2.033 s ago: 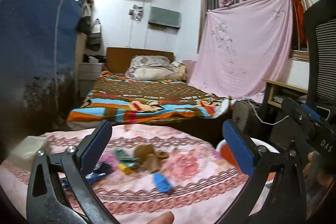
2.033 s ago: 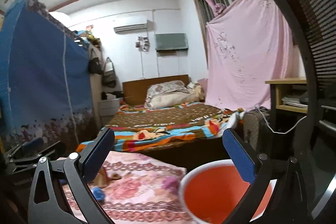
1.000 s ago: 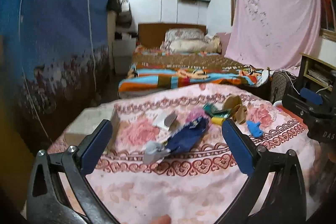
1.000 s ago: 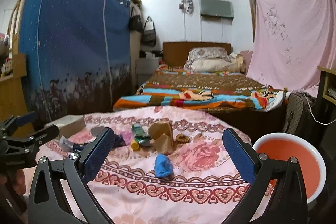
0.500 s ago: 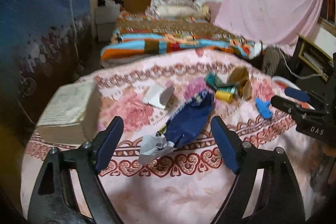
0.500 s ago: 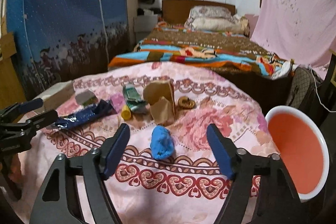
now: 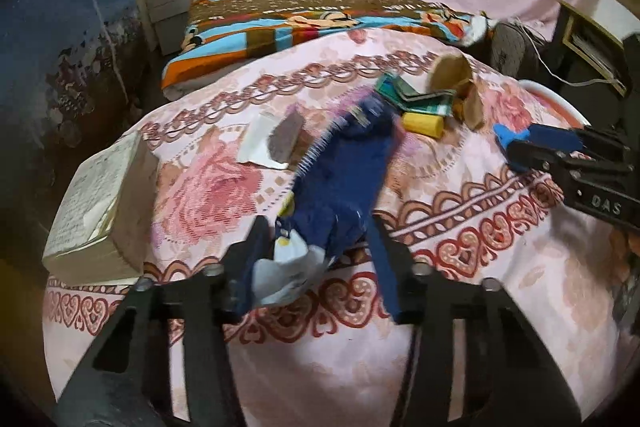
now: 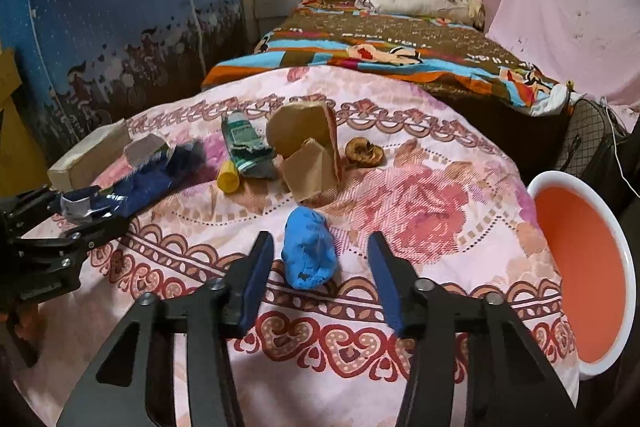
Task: Collect trash
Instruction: 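Grasp the blue snack bag with the left tool while the right tool grasps the blue crumpled item, then lift both held items and carry them over the orange bucket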
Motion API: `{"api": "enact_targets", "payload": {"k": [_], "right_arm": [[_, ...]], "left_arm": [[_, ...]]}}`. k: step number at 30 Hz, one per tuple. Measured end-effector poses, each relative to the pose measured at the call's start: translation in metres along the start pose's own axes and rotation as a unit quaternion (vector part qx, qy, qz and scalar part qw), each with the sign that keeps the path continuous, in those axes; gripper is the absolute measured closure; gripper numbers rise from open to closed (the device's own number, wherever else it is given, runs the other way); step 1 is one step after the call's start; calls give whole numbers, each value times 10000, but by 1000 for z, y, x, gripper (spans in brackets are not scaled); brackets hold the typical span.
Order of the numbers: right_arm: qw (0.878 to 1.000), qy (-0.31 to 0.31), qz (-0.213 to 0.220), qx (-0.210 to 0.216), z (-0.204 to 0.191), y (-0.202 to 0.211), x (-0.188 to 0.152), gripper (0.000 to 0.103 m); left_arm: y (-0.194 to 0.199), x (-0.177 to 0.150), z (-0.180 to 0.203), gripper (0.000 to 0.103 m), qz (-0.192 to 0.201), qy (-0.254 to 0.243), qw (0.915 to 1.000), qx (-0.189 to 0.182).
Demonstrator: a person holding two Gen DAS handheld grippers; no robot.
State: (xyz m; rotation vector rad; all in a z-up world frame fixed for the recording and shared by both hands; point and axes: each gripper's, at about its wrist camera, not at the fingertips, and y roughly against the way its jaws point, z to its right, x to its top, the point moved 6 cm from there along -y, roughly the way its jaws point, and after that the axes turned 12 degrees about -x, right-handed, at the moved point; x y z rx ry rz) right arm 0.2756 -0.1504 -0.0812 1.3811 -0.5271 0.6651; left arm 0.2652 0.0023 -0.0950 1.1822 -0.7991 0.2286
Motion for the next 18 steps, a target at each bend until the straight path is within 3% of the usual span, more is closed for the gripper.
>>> {"api": "enact_targets", "payload": {"k": [2, 5, 8, 18], "right_arm": [[10000, 24, -20, 50, -1, 0, -1, 76], [9999, 62, -32, 118, -4, 1, -3, 86], [9998, 78, 34, 176, -4, 6, -4, 86], [9975, -190, 586, 340, 6, 37, -13, 86]], "left_arm": [[1, 0, 3, 83, -35, -84, 10000, -19], [4, 1, 5, 88, -23, -128, 9999, -5], [10, 1, 11, 94, 87, -151, 9998, -14], [30, 1, 43, 96, 703, -112, 9970, -296]]}}
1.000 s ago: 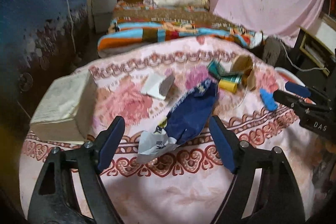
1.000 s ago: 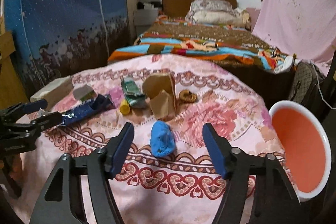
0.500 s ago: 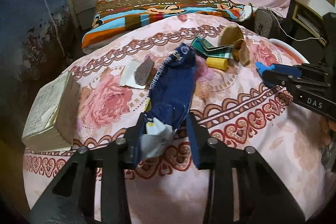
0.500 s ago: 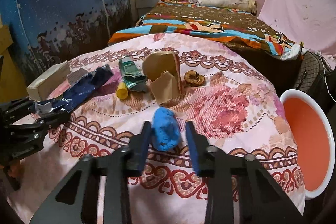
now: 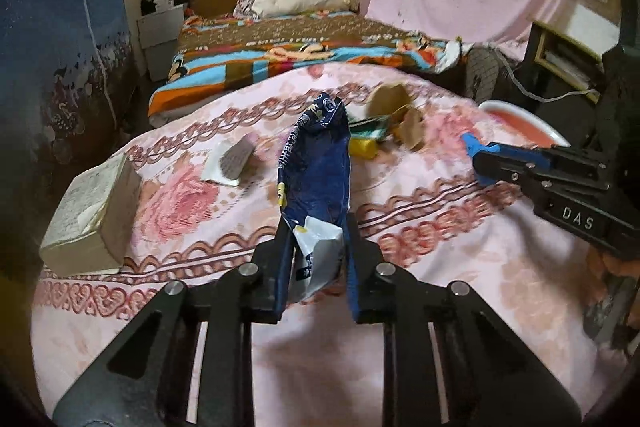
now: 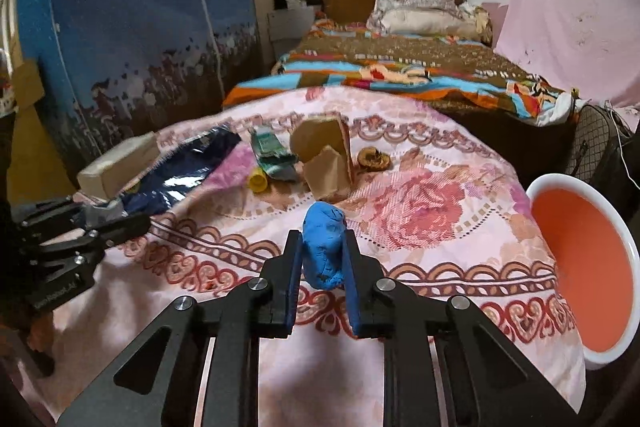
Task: Collect trash
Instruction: 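Lift both held items and carry them over the orange bucket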
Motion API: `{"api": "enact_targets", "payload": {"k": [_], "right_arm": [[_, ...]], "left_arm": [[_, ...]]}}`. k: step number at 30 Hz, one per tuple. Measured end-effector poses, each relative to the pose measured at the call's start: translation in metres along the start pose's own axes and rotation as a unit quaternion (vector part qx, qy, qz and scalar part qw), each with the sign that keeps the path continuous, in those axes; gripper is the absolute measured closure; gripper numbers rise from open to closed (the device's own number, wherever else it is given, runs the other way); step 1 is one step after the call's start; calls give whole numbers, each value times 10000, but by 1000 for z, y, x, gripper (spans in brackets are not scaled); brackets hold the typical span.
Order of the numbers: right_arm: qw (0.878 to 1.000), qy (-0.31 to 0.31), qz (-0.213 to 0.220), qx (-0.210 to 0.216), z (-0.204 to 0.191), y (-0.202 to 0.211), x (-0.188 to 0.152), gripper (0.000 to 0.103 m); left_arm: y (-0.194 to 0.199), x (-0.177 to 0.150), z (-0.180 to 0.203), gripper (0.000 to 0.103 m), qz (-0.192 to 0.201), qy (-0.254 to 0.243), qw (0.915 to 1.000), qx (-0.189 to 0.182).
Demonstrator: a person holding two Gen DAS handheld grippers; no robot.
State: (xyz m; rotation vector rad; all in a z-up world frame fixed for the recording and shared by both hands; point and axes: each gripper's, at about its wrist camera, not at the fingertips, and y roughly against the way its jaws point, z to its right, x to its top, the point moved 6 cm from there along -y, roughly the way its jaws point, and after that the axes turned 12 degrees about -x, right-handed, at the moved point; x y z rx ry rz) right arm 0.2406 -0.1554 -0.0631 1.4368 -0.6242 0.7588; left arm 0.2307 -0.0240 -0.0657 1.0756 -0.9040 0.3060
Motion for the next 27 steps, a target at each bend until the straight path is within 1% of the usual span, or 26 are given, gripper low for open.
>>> {"api": "enact_targets", "payload": {"k": [3, 7, 11, 14, 18, 21, 27], "right_arm": [[9993, -91, 342, 84, 4, 16, 1, 86], [9953, -169, 951, 94, 11, 42, 7, 86], [9890, -243, 1457, -20, 30, 67, 15, 86], [9823, -333, 1833, -206, 49, 86, 22, 86], [9739, -402, 2177, -506, 77, 105, 27, 86], [9684, -409, 2341, -750, 96, 116, 30, 86], [9546, -529, 2645, -1266, 135, 130, 32, 86]], "left_arm": [[8, 5, 14, 96, 314, -25, 9995, -70], [18, 18, 36, 96, 842, -54, 9962, -206], [27, 33, 58, 96, 1385, -94, 9895, -400], [30, 45, 77, 96, 1731, -172, 9835, -498], [30, 59, 105, 96, 2038, -428, 9763, -593], [27, 70, 126, 96, 2213, -646, 9708, -667], [17, 84, 166, 96, 2370, -1043, 9626, -791]]}}
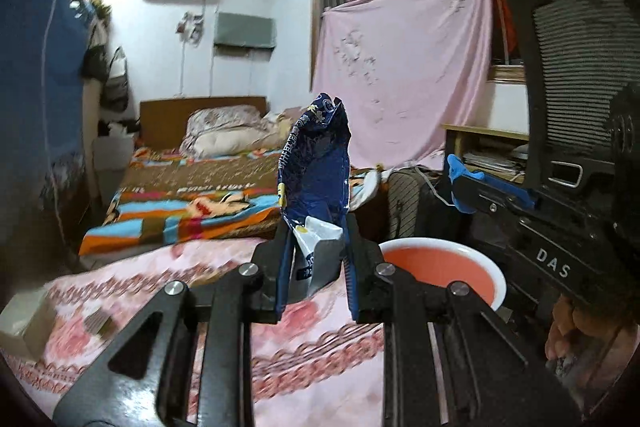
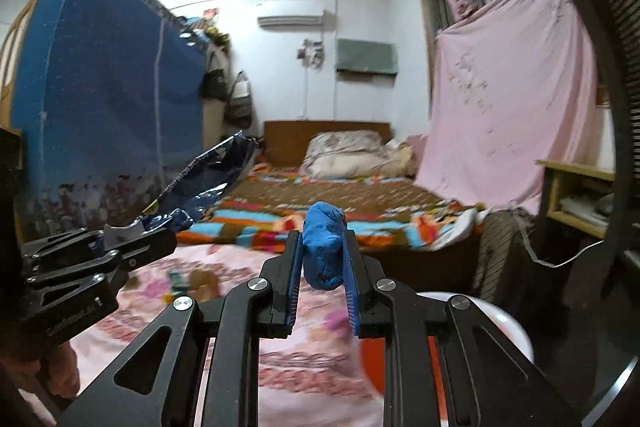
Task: Collect trash
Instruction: 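Lift both held items and carry them over the orange bucket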
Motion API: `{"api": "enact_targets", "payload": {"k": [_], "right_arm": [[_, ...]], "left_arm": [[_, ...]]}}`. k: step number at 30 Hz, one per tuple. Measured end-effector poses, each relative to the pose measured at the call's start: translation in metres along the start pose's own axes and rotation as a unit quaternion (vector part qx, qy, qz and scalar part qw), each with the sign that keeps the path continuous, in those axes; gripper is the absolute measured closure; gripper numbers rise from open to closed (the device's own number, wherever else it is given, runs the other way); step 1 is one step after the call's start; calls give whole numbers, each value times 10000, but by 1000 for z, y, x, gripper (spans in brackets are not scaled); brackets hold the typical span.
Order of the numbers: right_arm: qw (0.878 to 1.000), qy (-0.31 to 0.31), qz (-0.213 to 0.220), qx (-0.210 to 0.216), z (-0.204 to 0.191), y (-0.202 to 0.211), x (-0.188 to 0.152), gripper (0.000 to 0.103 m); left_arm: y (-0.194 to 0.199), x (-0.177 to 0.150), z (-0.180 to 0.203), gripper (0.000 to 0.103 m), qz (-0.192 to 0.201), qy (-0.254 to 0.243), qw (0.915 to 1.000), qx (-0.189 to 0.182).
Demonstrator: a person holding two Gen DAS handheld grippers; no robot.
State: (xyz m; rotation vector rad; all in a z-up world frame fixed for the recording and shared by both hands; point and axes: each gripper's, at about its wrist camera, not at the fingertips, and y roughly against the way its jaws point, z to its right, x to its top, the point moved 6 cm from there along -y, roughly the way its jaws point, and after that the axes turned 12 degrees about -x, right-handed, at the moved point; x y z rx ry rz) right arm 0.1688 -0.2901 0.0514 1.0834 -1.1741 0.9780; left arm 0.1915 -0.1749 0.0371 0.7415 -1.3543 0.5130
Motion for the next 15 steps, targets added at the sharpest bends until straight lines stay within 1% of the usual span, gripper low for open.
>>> {"api": "enact_targets", "payload": {"k": [2, 7, 10, 15], "right_arm": [[9999, -67, 47, -127, 13, 1, 0, 86], [9988, -187, 83, -442, 43, -5, -2, 86], [9979, -213, 26, -609, 60, -10, -5, 86], [9964, -234, -356, -738, 81, -31, -19, 86]], "left_arm": [[-8, 3, 11, 95, 37, -100, 9999, -103], [-29, 5, 28, 95, 16, -36, 9993, -380], [-41, 4, 40, 95, -45, -19, 9986, -524], [-63, -4, 51, 95, -333, 193, 9971, -663]]}}
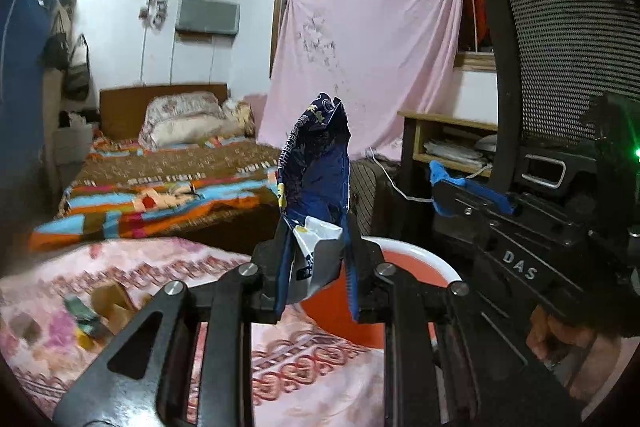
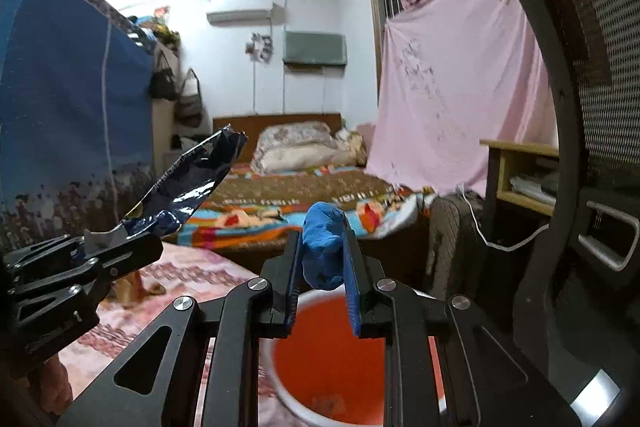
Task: Collect trash
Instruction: 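Lift both held items and carry them over the orange bucket, then open the left tool over the bucket while the right tool opens too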
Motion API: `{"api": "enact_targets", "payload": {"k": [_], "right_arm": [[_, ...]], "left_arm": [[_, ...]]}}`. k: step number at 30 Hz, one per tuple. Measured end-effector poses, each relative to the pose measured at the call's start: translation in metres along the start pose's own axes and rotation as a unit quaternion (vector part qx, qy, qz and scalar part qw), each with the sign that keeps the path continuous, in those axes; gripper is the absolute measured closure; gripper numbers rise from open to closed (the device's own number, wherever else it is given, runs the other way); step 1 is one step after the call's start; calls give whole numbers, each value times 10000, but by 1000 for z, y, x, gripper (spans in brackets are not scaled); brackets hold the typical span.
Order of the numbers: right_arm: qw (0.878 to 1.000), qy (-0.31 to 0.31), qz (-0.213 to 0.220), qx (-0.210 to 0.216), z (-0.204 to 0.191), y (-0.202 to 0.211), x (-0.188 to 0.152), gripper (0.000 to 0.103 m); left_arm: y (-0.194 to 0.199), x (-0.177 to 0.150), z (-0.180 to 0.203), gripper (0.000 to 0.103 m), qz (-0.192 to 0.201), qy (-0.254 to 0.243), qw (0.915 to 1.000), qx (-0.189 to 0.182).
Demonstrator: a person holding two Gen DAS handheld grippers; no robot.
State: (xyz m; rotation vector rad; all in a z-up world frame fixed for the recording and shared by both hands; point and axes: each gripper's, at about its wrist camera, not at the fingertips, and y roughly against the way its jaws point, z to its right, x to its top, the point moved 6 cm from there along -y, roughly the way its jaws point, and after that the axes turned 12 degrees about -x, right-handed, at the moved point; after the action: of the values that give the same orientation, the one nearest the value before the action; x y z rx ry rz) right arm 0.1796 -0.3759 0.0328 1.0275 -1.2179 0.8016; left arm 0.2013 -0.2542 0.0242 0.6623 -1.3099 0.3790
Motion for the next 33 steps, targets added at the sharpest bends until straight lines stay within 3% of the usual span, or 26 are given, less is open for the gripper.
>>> {"api": "enact_targets", "payload": {"k": [7, 19, 33], "right_arm": [[9992, -58, -383, -107, 13, -22, -15, 86], [9975, -173, -653, -218, 23, -28, -28, 85], [9898, -383, -1324, -360, 36, -46, -48, 84]], "left_arm": [[-25, -8, 8, 95, -301, 132, 9994, -147], [-56, -20, 13, 95, -805, 359, 9954, -364], [-92, -41, 4, 92, -1708, 1236, 9742, -800]]}}
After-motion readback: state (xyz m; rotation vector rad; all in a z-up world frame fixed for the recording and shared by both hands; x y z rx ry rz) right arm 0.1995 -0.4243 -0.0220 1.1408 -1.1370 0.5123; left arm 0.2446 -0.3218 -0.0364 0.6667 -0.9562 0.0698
